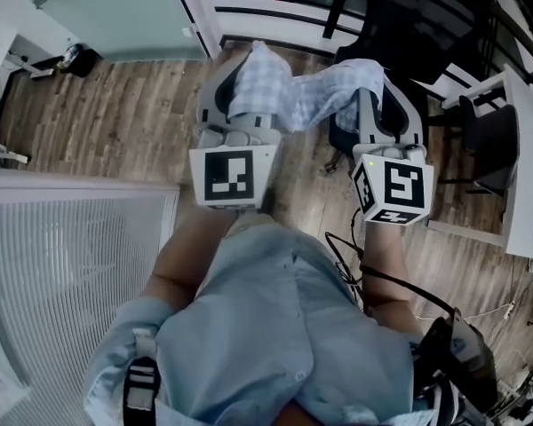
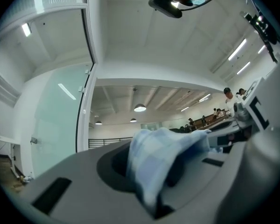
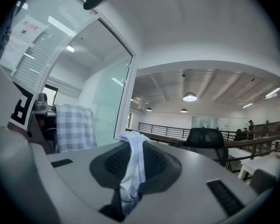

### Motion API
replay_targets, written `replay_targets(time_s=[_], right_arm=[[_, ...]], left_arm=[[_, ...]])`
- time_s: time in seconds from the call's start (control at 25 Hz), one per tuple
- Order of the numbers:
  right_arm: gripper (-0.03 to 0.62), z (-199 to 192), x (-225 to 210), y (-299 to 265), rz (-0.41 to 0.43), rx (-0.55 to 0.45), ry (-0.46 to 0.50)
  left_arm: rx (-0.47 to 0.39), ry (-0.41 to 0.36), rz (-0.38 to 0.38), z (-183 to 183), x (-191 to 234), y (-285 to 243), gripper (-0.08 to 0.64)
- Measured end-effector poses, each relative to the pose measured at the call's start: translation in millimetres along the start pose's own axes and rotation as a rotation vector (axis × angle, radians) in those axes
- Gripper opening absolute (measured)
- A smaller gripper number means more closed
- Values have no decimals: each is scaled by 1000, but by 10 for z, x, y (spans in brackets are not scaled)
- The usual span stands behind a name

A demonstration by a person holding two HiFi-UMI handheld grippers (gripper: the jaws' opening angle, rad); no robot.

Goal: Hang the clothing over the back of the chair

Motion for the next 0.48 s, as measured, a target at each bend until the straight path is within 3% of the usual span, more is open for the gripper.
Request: replay_targets(time_s=[0.48], right_arm=[[52,89,-152,-1128,-66,-16,17]], left_arm=[[-38,-5,-51,-82,664,-1051,29]])
Point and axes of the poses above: the fingertips, and each gripper's own axes: y backward along the fingers, x to its left, z out of its top, the point moved 7 cm from there along y, backward along the fingers, and after that the axes turned 7 degrees about y, right-handed, at the moved point
